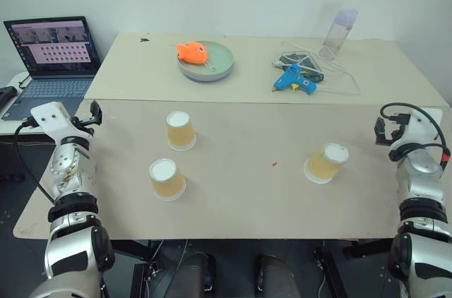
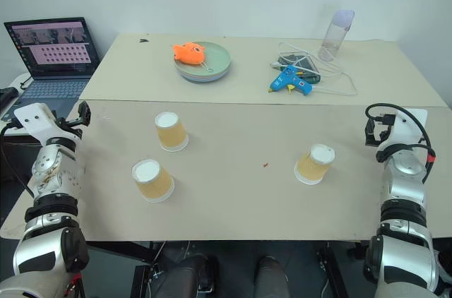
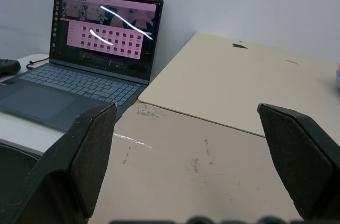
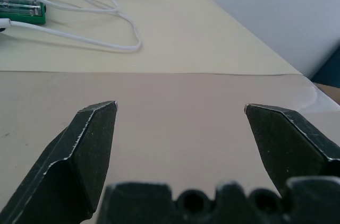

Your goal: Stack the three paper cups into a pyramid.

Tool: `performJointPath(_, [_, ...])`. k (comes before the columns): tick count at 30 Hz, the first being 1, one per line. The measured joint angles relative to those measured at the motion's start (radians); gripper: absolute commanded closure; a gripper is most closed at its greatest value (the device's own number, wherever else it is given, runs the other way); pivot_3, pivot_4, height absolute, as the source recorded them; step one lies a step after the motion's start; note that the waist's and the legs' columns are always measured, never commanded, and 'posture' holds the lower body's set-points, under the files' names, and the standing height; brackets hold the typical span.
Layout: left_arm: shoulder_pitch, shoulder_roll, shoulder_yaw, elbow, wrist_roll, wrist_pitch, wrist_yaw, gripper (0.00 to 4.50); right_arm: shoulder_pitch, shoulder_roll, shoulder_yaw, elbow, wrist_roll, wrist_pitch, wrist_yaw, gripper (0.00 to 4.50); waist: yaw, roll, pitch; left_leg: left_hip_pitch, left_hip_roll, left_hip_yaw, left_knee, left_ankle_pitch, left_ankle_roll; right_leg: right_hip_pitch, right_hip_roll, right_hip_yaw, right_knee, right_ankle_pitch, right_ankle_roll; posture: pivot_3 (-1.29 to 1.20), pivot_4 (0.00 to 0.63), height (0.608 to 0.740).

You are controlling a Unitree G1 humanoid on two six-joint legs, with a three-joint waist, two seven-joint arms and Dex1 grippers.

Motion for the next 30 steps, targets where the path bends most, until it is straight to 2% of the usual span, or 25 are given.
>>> performJointPath(4, [0.001,0.003,0.000,0.000,-0.001,0.013,-0.010,0.00,0.000,0.000,-0.004,0.000,0.003,0.000,-0.002,0.02,0.000,0.000,0.000,0.000,0.000,0.000,0.000,0.000,0.000,0.000,0.000,0.000,0.000,0.000,0.000,0.00,0.150,0.740])
performJointPath(7, [0.044,0.017,-0.001,-0.055,-0.029,0.056,-0.080,0.00,-0.001,0.000,-0.017,-0.021,0.023,0.003,-0.007,0.02,-0.002,0.000,0.000,0.000,0.000,0.001,0.000,0.000,0.000,0.000,0.000,0.001,0.000,0.000,0.000,0.00,0.150,0.740])
performJointPath(13, [0.205,0.077,-0.002,-0.414,-0.174,0.286,-0.262,0.00,-0.062,-0.023,-0.053,-0.289,0.133,0.118,0.038,0.02,-0.010,0.002,0.001,-0.002,0.002,0.004,0.000,0.000,0.000,-0.003,0.001,0.006,0.002,0.000,0.000,0.00,0.150,0.740])
performJointPath(17, [0.433,0.269,0.049,-0.845,-0.418,0.607,-0.419,0.00,-0.167,-0.089,-0.026,-0.705,0.429,0.411,0.262,0.02,-0.026,0.008,0.007,-0.004,0.006,0.005,-0.002,-0.001,0.001,-0.006,0.003,0.009,0.000,0.000,-0.001,0.00,0.150,0.740])
performJointPath(20, [0.548,0.374,0.097,-1.041,-0.546,0.751,-0.527,0.00,-0.196,-0.132,0.040,-1.001,0.646,0.593,0.405,0.02,-0.019,0.008,0.006,0.003,0.012,0.005,-0.005,-0.004,-0.001,-0.005,0.006,0.008,-0.002,-0.002,-0.004,0.00,0.150,0.740])
performJointPath(22, [0.617,0.433,0.112,-1.107,-0.587,0.829,-0.585,0.00,-0.150,-0.159,0.109,-1.169,0.762,0.683,0.518,0.02,-0.005,0.007,0.006,0.003,0.014,0.005,-0.005,-0.004,-0.003,-0.005,0.009,0.007,-0.002,-0.003,-0.005,0.00,0.150,0.740])
performJointPath(26, [0.665,0.453,0.122,-1.168,-0.617,0.895,-0.623,0.00,-0.016,-0.206,0.198,-1.318,0.870,0.767,0.719,0.02,0.025,0.007,0.007,0.003,0.014,0.007,-0.004,-0.004,-0.005,-0.005,0.008,0.008,-0.002,-0.008,0.000,0.00,0.150,0.740])
performJointPath(30, [0.693,0.452,0.112,-1.190,-0.576,0.893,-0.622,0.00,0.077,-0.260,0.244,-1.355,0.835,0.770,0.828,0.02,0.030,0.007,0.006,0.003,0.014,0.011,-0.004,-0.004,-0.005,-0.006,0.008,0.010,-0.002,-0.008,0.001,0.00,0.150,0.740])
